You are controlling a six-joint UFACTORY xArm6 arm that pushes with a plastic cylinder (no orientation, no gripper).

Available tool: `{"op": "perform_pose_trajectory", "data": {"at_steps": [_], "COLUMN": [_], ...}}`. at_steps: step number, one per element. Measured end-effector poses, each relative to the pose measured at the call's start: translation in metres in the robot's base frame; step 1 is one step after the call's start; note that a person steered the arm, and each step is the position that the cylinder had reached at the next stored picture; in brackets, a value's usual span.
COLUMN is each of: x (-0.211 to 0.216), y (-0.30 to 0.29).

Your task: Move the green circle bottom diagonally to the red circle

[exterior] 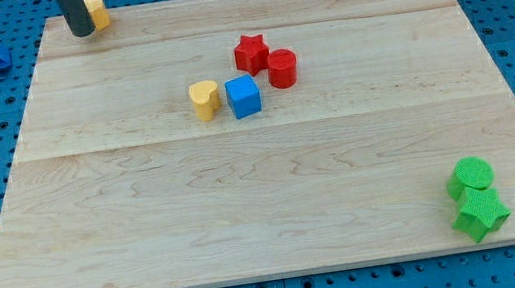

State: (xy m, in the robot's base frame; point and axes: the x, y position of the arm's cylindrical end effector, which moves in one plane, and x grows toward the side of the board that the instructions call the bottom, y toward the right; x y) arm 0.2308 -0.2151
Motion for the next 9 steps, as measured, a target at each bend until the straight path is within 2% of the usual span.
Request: {"op": "perform_pose_trajectory", "data": {"at_steps": [1, 2, 3, 4, 5, 6, 7, 8, 9], "x": [0.022, 0.068, 0.120, 0.149, 0.229, 0.262, 0.235, 0.260, 0.311], "y": [0.029, 0.103, 0.124, 0.079, 0.120, 0.261, 0.423, 0.524, 0.486]}}
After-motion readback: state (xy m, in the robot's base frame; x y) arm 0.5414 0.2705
